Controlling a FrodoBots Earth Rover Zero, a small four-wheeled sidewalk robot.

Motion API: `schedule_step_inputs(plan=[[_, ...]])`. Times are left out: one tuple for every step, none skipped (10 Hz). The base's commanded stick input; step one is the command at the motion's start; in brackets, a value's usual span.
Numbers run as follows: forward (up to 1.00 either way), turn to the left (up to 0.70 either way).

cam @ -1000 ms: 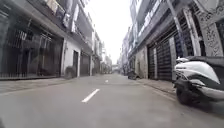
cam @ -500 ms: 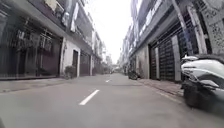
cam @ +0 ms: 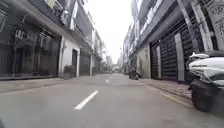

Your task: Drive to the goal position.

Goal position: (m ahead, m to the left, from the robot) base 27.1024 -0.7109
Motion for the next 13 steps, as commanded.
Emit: schedule_step_inputs(plan=[[0.5, 0.0], [0.5, 0.0], [0.5, 0.0], [0.5, 0.0], [0.5, 0.0], [0.5, 0.0], [0.5, 0.0], [0.5, 0.0], [0.5, 0.0], [0.5, 0.0], [0.5, 0.0], [0.5, 0.0], [0.5, 0.0]])
